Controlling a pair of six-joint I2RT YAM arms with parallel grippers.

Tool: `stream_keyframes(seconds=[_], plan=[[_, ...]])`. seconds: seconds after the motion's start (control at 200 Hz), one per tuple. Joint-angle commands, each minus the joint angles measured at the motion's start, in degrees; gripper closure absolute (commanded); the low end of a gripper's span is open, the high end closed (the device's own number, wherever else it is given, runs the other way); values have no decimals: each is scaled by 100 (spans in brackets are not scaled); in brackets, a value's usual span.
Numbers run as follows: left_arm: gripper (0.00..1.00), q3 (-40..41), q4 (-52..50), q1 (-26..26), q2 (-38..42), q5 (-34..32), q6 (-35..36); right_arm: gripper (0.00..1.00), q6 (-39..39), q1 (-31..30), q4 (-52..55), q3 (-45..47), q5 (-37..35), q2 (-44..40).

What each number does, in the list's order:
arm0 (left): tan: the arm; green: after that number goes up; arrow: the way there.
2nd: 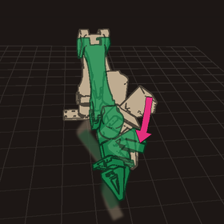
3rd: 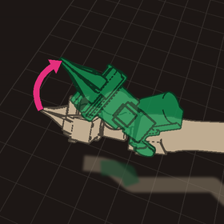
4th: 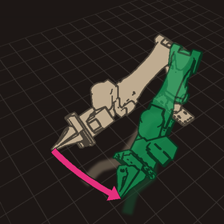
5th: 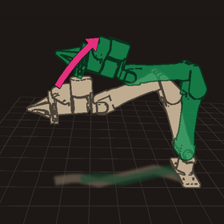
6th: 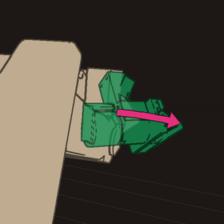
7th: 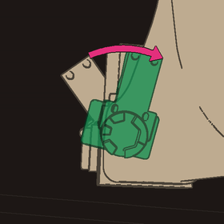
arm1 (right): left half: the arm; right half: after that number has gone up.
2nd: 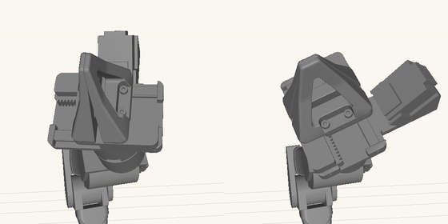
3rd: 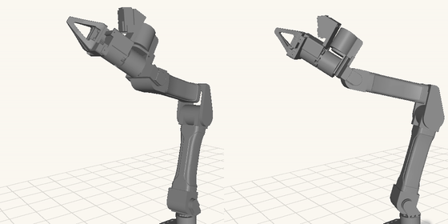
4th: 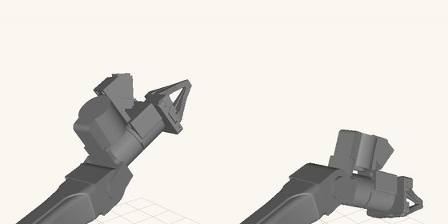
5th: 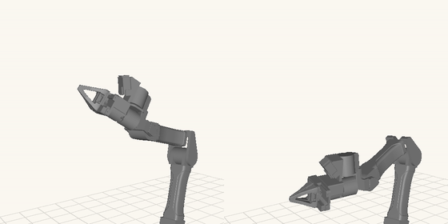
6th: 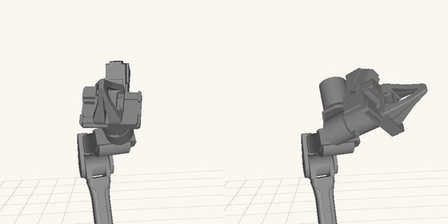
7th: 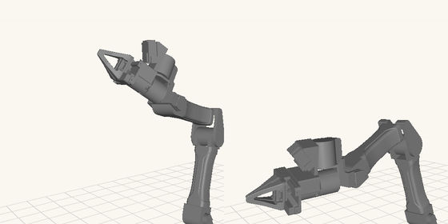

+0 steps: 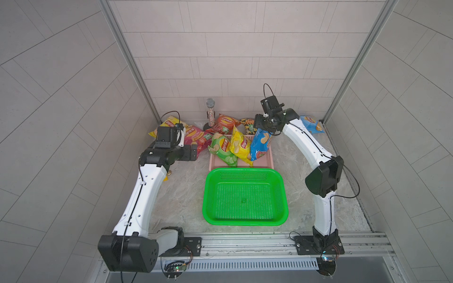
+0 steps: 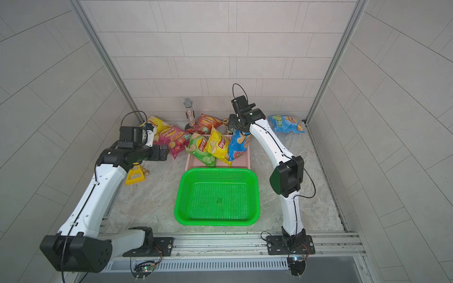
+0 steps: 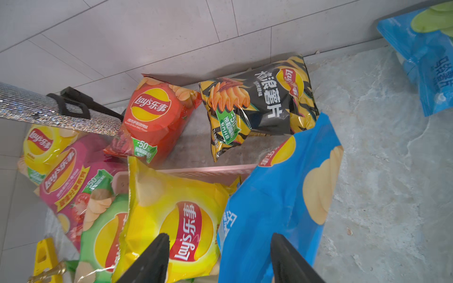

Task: Put the potato chips into the basket
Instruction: Place the potato chip in the basket.

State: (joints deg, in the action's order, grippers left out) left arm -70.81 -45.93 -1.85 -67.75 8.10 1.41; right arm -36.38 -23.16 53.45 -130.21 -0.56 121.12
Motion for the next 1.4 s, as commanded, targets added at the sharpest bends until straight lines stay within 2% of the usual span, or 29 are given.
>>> stream_keyframes(seconds=[0.0, 0.135, 0.255, 0.345, 0.485, 0.59, 0.856, 0.976, 1.096, 1.391], plan=[[0, 228, -357, 105, 239, 42, 329, 38, 318, -91, 757, -349, -652, 207], [0, 451, -451, 114, 124, 264, 178, 53, 424, -203, 865, -170, -903, 191], [0, 584, -243, 163, 14, 386, 18, 72, 582, -343, 818, 120, -1203, 4], [0, 585, -189, 177, -36, 425, -1, 78, 735, -449, 727, 353, -1398, -208], [0, 633, -190, 185, -62, 429, 15, 93, 1043, -601, 391, 909, -1525, -634], [0, 681, -169, 196, -42, 403, 35, 100, 1283, -653, -3, 1424, -1301, -918], [0, 713, -127, 211, 12, 382, 69, 100, 1725, -816, -719, 2507, -421, -1221], [0, 717, -156, 213, -19, 359, 124, 100, 2119, -970, -867, 2759, -464, -1237], [0, 716, -228, 221, -73, 323, 192, 100, 2538, -1057, -931, 2872, -845, -1196], [0, 764, -171, 244, -105, 366, 114, 100, 3864, -1363, -1580, 3020, -2556, -1218]])
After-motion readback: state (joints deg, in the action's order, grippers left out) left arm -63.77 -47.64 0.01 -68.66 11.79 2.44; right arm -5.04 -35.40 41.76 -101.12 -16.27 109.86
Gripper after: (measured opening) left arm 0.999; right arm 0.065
